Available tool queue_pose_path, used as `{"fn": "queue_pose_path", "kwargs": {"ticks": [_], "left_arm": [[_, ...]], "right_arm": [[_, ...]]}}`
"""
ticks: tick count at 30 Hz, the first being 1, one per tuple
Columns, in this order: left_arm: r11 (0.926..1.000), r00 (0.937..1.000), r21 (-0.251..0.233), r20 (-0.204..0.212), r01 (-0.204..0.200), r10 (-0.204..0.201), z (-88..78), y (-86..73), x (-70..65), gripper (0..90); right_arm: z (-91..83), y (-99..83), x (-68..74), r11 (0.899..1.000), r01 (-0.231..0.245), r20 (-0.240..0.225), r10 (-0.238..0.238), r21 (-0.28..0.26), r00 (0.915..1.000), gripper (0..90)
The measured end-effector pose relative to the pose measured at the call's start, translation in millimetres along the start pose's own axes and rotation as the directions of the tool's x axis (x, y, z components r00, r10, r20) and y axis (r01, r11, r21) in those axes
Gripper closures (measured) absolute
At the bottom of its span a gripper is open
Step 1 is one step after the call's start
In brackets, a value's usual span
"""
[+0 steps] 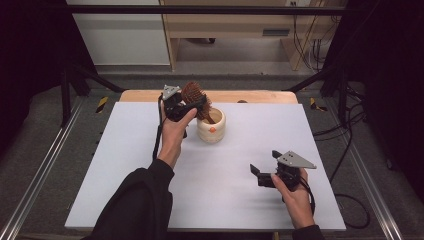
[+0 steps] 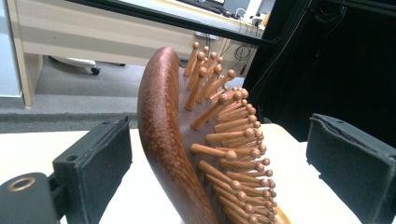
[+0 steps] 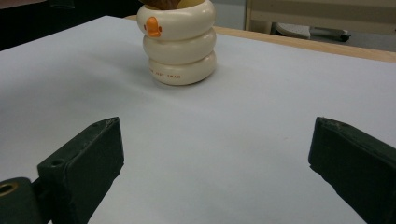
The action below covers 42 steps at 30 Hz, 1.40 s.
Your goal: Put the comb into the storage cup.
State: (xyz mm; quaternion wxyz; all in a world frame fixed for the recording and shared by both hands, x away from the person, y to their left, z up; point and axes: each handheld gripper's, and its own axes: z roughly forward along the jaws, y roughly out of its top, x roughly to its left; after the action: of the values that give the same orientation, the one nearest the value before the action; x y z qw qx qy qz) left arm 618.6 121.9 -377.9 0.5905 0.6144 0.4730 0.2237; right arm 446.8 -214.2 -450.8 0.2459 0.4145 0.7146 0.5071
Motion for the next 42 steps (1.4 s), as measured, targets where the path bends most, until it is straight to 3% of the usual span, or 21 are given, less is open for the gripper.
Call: {"fn": "queue_pose_path", "kwargs": {"ticks": [15,26,42], "left_arm": [[1.0,1.0,0.006,-0.008,-0.002,0.002,-1.8,-0.6,2.5,6.7],[0.9994,0.9992,0.007,-0.018,-0.034,0.034,-3.3,-1.5,0.7,6.7],[0.9989,0.9987,0.015,-0.024,-0.045,0.046,-8.0,-5.4,5.0,7.0]], "right_arm": [[0.2,-0.1,0.2,1.0,0.004,-0.003,-0.004,0.003,1.0,3.9],[0.7,-0.2,0.2,1.0,0.006,-0.002,-0.006,0.004,1.0,3.9],[1.2,-0.3,0.8,1.0,0.008,-0.001,-0.008,0.006,1.0,3.9]]}}
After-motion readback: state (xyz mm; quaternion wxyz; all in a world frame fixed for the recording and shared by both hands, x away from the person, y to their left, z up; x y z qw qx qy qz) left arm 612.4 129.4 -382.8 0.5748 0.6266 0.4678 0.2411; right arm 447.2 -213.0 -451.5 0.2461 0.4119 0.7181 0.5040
